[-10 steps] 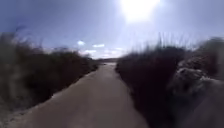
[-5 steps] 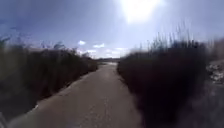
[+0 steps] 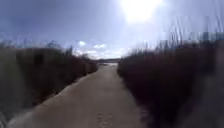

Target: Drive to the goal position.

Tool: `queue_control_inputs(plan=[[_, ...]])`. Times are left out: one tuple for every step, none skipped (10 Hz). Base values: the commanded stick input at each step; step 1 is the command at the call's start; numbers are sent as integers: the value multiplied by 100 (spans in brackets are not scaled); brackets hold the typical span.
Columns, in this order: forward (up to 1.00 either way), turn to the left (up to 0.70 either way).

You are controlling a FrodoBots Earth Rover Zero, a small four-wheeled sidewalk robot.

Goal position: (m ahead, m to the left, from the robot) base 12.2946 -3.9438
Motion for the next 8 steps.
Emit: queue_control_inputs(plan=[[85,0],[85,0],[85,0],[85,0],[85,0],[85,0],[85,0],[85,0]])
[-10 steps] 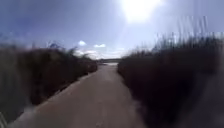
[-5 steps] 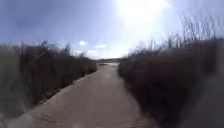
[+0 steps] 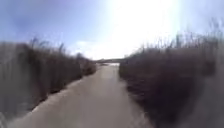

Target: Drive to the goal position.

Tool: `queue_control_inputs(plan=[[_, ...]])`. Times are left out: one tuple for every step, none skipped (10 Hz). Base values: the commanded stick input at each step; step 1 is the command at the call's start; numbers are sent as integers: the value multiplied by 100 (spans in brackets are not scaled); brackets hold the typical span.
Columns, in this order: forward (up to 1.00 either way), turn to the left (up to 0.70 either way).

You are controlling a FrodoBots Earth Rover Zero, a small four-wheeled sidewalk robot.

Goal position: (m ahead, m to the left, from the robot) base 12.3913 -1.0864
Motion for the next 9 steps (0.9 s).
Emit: queue_control_inputs(plan=[[85,0],[85,0],[85,0],[85,0],[85,0],[85,0],[85,0],[85,0],[85,0]])
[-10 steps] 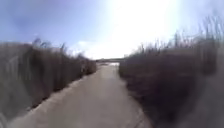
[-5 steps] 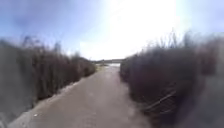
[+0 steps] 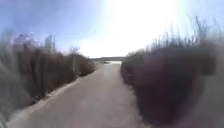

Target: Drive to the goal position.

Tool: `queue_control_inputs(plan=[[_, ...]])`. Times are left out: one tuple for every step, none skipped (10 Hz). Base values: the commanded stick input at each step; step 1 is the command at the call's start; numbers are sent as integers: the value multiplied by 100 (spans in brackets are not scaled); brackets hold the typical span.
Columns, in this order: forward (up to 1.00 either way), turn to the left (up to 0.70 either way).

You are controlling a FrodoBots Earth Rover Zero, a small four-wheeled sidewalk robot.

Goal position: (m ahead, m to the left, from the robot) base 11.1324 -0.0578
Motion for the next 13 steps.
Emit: queue_control_inputs(plan=[[85,0],[85,0],[85,0],[85,0],[85,0],[85,0],[85,0],[85,0],[85,0],[85,0],[85,0],[85,0],[85,0]])
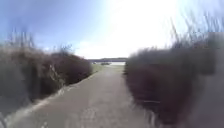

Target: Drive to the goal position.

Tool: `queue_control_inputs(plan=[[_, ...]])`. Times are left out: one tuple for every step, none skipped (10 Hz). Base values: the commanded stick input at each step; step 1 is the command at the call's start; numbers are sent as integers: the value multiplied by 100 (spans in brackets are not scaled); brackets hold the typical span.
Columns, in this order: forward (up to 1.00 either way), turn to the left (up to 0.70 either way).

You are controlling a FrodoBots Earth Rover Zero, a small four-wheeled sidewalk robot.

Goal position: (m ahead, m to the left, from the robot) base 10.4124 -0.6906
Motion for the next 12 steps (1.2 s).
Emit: queue_control_inputs(plan=[[85,0],[85,0],[85,0],[85,0],[85,0],[85,0],[85,0],[85,0],[85,0],[85,0],[85,0],[85,0]])
